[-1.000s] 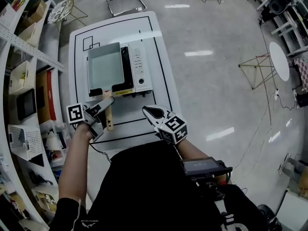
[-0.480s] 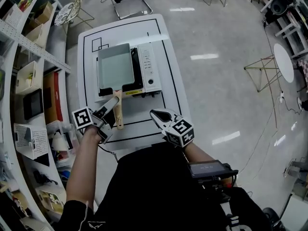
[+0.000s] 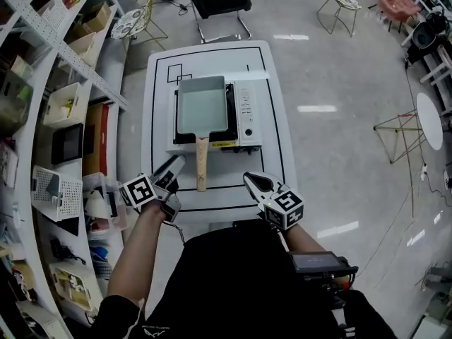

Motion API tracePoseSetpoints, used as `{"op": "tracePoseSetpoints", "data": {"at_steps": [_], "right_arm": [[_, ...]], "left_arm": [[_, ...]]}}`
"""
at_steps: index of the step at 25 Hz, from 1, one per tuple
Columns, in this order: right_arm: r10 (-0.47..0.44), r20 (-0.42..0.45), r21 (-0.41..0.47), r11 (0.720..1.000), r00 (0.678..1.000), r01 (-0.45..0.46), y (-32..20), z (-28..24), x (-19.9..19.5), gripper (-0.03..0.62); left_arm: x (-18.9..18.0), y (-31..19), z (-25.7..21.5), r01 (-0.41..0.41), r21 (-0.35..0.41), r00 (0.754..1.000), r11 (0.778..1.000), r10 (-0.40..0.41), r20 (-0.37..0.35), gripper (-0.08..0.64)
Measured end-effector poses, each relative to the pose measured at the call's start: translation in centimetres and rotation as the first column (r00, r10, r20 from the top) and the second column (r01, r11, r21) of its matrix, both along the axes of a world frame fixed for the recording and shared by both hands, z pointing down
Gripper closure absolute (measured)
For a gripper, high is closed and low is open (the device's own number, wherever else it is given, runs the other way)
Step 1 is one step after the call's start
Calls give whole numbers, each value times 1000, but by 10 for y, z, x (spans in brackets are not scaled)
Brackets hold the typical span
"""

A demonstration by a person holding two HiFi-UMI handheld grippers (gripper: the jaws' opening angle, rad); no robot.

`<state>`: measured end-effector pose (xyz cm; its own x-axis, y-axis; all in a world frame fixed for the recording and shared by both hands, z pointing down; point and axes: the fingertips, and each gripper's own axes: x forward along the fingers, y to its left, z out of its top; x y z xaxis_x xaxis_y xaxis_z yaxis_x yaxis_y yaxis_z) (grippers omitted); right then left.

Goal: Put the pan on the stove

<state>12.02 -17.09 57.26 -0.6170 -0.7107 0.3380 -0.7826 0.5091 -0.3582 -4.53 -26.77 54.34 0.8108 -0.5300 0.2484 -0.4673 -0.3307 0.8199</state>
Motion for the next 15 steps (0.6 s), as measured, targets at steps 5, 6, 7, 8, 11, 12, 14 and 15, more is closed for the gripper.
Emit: {"op": "tracePoseSetpoints", "data": {"at_steps": [5, 6, 7, 8, 11, 12, 14, 15], "right_arm": [[-4, -12, 28, 1000, 1000, 4, 4, -6, -3, 566], [-7, -12, 34, 999, 1000, 7, 6, -8, -3, 566], [-10, -11, 39, 999, 1000, 11, 7, -10, -5, 566], [-13, -9, 46, 999, 1000, 14, 9, -13, -6, 566], [-23, -5, 82, 996, 1000, 23, 15, -21, -10, 566], [-28, -4, 93, 995, 1000, 28, 16, -22, -11, 566], [-43, -1, 104, 994, 999, 43, 20, -23, -16, 566], [-50, -3, 107, 993, 999, 50, 23, -23, -18, 566]], "left_arm": [[-24, 25, 10, 30, 75, 994, 997, -37, 102, 424], [-29, 30, 11, 36, 95, 990, 995, -48, 130, 448], [-33, 36, 11, 40, 115, 986, 993, -58, 155, 466], [-36, 41, 12, 43, 134, 982, 990, -66, 174, 486], [-45, 60, 15, 43, 179, 971, 983, -83, 223, 530], [-47, 66, 17, 39, 193, 967, 980, -86, 242, 541], [-51, 76, 20, 19, 220, 956, 975, -83, 282, 551], [-52, 82, 21, 4, 233, 951, 972, -76, 299, 551]]}}
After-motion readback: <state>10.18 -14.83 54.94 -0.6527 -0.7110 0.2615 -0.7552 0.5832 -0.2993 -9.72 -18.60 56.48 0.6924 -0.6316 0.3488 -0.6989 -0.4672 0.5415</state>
